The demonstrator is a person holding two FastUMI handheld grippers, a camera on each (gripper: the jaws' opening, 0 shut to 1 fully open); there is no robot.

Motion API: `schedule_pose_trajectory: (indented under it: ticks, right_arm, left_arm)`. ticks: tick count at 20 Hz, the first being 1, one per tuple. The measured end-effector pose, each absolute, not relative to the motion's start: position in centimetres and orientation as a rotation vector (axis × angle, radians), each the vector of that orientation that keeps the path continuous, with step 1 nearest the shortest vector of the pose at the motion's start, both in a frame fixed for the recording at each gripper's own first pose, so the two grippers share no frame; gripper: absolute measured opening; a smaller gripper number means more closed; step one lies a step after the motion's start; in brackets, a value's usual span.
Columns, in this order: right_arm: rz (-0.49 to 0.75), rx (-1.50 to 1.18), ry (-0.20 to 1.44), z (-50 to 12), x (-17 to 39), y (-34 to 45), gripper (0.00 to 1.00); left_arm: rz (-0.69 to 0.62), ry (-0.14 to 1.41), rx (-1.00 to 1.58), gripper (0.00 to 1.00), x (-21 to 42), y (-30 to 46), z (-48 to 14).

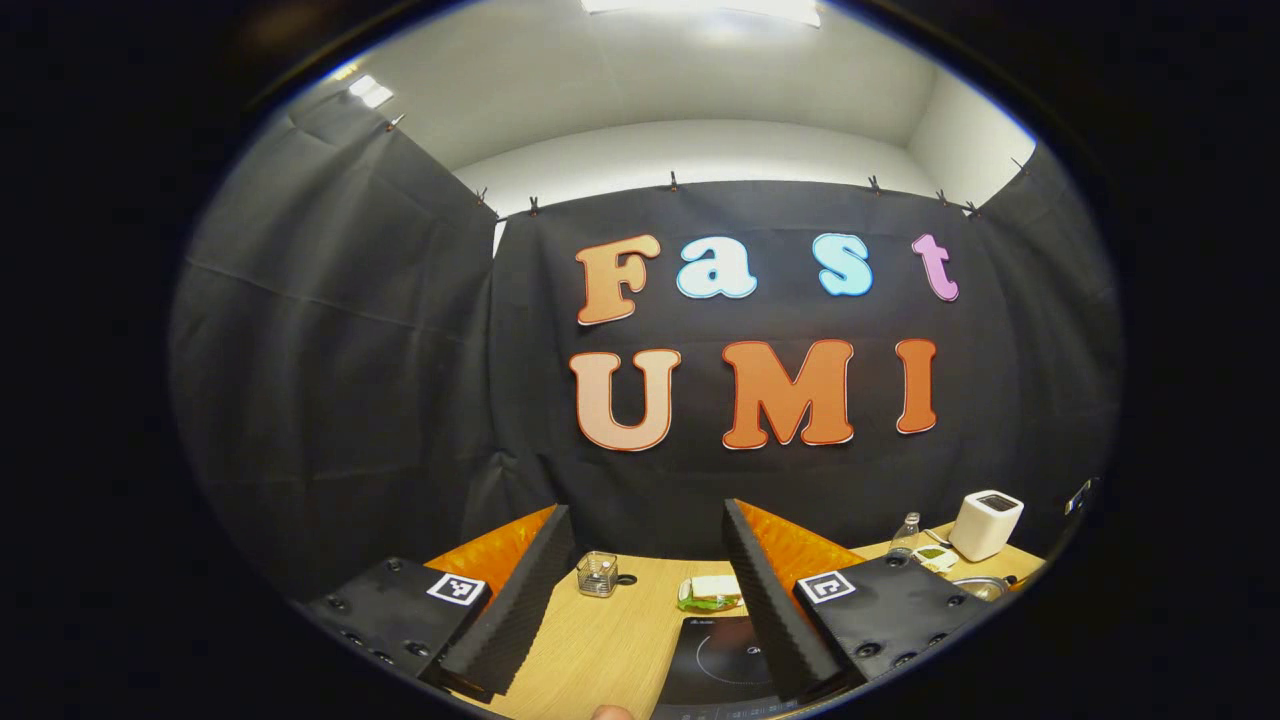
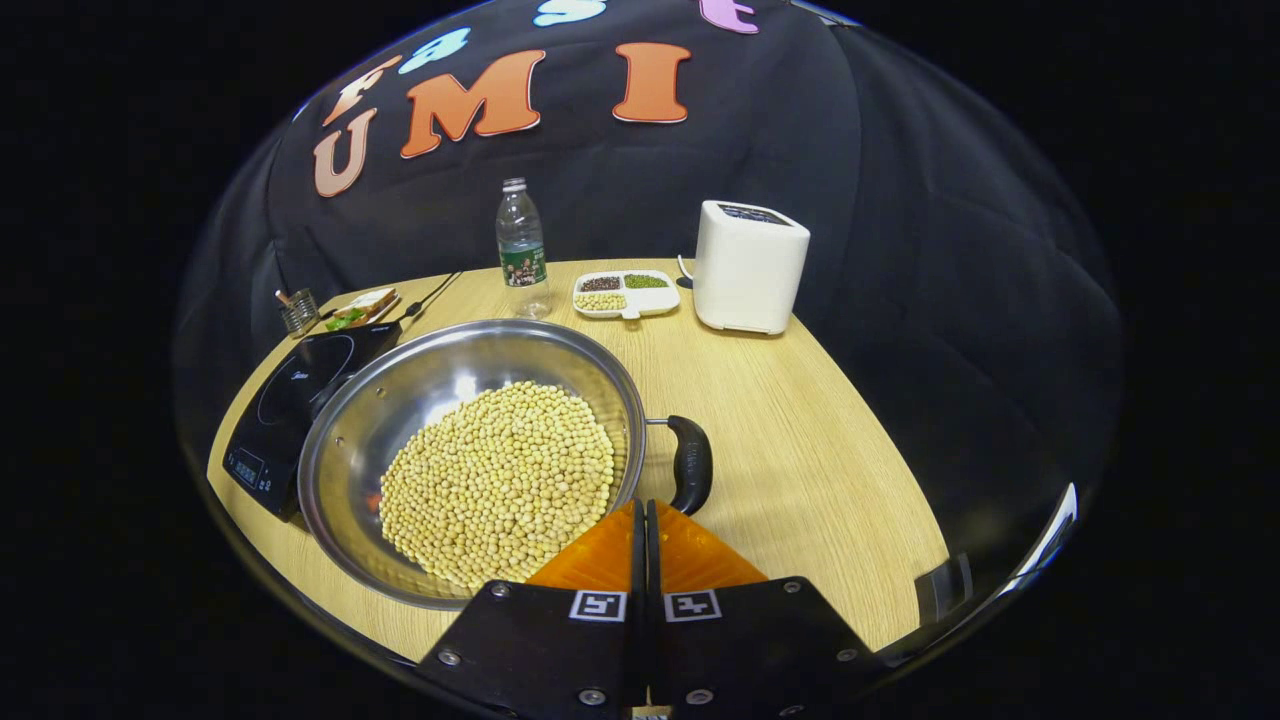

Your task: First push the handle of the pot to place it horizontally, then grasp the pot with both hands and set it on the induction cooktop.

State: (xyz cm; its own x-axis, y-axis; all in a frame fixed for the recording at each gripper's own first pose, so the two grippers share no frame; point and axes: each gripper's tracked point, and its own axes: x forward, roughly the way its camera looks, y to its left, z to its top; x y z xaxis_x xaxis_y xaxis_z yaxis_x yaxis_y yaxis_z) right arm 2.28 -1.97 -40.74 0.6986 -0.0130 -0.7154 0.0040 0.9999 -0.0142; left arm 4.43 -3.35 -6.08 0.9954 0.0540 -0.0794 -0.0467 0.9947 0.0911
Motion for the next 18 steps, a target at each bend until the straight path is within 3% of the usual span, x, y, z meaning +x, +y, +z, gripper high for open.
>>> schedule_pose_trajectory:
  ticks: [18]
  right_arm:
    - [0.015,0.012,0.802,-41.2,5.0,-2.4,0.00]
  left_arm:
    - [0.035,0.140,0.106,0.98,4.6,-6.9,-10.2]
